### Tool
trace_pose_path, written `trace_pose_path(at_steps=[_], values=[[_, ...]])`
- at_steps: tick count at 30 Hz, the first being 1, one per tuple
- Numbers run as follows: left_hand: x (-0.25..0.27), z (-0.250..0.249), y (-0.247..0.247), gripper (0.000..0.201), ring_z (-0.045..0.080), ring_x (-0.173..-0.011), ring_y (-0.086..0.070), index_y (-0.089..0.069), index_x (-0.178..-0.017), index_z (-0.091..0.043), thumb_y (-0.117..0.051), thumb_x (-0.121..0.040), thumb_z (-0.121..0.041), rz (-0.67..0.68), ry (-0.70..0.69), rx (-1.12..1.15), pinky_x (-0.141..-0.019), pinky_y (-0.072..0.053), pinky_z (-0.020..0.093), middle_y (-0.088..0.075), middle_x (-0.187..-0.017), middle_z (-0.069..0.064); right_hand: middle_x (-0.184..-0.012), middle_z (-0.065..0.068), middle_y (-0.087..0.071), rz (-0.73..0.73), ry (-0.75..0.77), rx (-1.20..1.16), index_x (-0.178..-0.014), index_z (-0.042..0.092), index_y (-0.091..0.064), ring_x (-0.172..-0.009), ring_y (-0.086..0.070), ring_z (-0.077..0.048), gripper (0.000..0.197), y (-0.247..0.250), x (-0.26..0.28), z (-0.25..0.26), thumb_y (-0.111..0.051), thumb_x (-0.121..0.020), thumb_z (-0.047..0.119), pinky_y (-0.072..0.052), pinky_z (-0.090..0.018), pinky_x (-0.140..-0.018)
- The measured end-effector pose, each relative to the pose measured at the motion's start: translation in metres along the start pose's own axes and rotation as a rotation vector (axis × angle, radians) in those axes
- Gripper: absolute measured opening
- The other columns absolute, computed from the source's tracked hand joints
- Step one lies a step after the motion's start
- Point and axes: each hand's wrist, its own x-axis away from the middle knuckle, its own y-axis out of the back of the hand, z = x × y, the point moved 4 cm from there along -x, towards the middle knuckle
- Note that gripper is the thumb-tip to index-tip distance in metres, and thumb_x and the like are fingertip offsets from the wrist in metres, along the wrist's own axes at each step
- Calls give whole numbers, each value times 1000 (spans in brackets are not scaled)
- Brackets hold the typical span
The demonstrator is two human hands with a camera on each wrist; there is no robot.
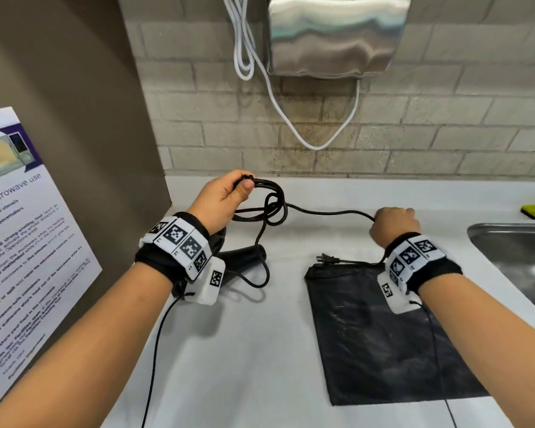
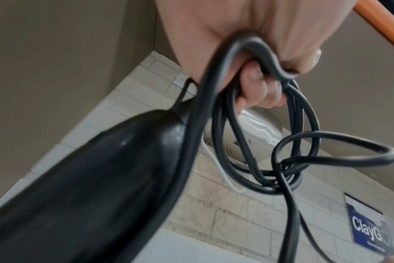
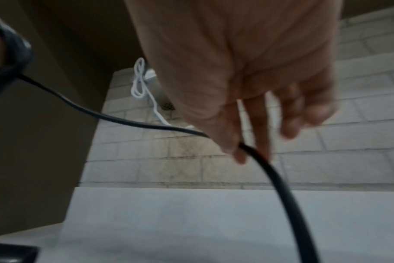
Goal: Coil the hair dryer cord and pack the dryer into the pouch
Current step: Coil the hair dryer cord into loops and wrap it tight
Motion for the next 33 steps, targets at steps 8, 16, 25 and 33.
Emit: trace_pose_path(at_steps=[8,16,25,33], values=[[1,-2,2,26,-7,-56,-47,-55,-108,-2,-38,-99,-19,28,19,3,-61,-36,5,-44,-66,-6,-147,-3,-34,-13,696,-22,-144,27,-21,-138,-25,-22,55,6,47,117,-42,-94,19,-4,-57,-112],[2,-5,5,20,-3,-49,-42,-50,-103,-12,-33,-100,-22,59,56,86,-55,-34,10,-42,-66,-2,-81,9,-60,-6,768,-799,-101,5,-64,-73,-54,-4,22,18,44,143,-43,-94,2,-38,-3,-69],[1,-5,2,24,7,-50,-30,-52,-90,-20,-33,-95,-33,83,128,240,-50,-27,20,-36,-61,0,-102,-12,-67,-189,486,-773,-114,11,-63,-96,-58,-26,28,22,2,115,-43,-95,11,-39,-26,-79],[12,-4,13,24,0,-46,-34,-53,-95,-11,-33,-100,-25,68,144,242,-50,-29,14,-36,-62,2,-127,-18,-57,172,93,-267,-117,7,-62,-116,-52,-35,29,-40,-41,0,-43,-97,14,-40,-34,-93]])
